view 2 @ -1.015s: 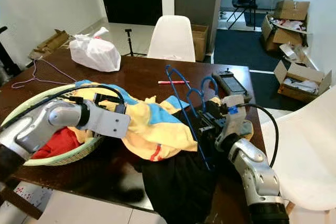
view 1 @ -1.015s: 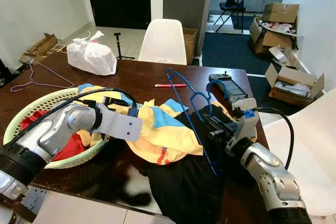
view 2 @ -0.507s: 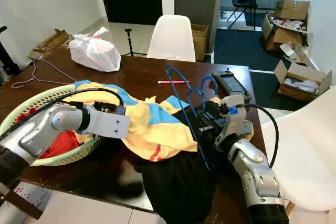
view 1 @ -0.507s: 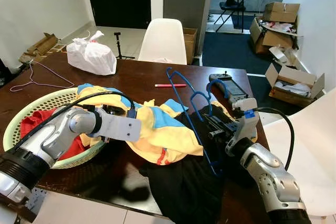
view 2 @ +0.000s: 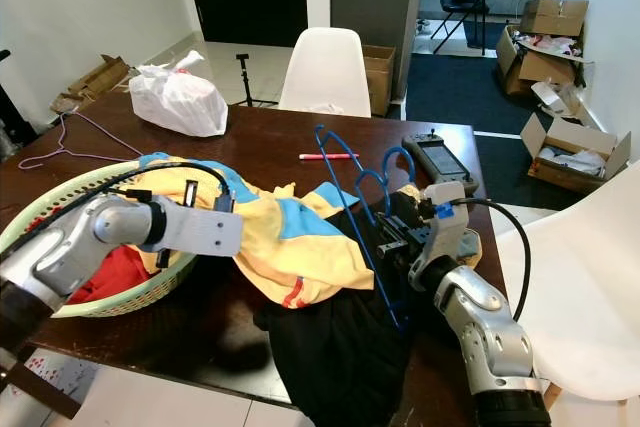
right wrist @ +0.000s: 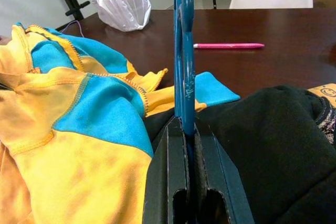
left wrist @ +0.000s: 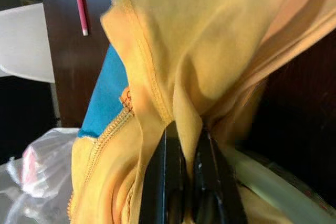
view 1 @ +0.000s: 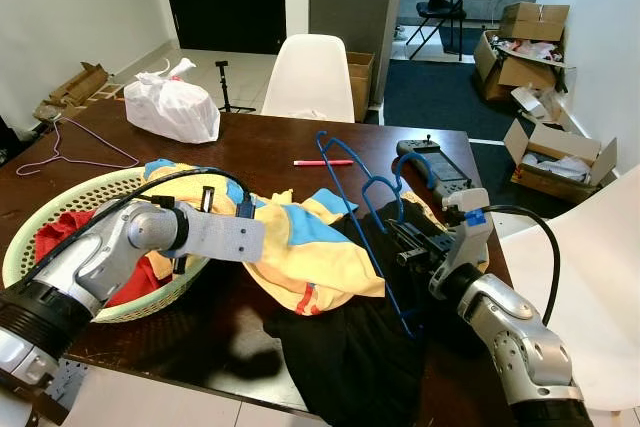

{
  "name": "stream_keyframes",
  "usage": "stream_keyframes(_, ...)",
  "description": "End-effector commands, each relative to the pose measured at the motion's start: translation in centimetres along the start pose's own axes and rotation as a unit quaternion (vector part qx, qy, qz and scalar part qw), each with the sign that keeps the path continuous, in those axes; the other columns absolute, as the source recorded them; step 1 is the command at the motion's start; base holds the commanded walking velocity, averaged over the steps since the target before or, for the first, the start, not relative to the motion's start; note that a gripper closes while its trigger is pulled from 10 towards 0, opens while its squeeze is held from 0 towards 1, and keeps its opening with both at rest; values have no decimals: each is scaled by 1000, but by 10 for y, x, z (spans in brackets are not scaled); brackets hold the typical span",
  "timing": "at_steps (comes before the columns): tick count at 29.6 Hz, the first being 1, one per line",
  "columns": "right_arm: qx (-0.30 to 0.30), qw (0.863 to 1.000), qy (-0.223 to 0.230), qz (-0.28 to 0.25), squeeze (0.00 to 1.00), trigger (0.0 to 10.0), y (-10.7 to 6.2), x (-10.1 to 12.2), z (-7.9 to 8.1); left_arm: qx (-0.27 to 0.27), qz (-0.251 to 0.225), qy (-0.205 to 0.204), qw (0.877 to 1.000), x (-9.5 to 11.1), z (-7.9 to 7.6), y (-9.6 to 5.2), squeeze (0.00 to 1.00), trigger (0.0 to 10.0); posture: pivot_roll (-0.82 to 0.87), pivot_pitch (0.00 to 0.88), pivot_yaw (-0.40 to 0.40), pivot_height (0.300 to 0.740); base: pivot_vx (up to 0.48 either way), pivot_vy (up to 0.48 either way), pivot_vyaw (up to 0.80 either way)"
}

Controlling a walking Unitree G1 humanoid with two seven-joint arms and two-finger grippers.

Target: Hang hanger

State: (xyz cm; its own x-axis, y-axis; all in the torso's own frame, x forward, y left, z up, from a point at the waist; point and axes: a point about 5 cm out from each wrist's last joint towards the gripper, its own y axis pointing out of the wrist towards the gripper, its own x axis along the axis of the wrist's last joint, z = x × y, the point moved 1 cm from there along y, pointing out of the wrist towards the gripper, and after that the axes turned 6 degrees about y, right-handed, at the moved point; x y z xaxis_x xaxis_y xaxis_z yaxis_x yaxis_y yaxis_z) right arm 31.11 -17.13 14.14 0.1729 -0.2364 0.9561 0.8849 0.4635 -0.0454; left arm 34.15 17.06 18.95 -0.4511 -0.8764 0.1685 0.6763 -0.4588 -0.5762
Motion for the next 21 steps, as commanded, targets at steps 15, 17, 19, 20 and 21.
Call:
stream_keyframes(15,1,1000,13,-3,0,10000,2,-1,1,370,-251,-525,725,-17,197,-126,0,0,18,2,19,740,0,0,0)
stream_keyframes(17,0,1000,15,-6,0,10000,2,-1,0,435,-284,-562,643,-24,219,-156,0,0,19,1,19,740,0,0,0)
stream_keyframes(19,-1,1000,20,-11,0,10000,2,0,0,488,-307,-575,580,-24,233,-180,0,0,28,0,19,740,0,0,0)
stream_keyframes(20,-1,1000,20,-11,0,10000,2,0,0,488,-307,-575,580,-24,233,-180,0,0,28,0,19,740,0,0,0)
stream_keyframes(21,-2,1000,24,-14,0,10000,3,0,-1,506,-312,-580,557,-23,237,-188,0,0,31,0,21,740,0,0,0)
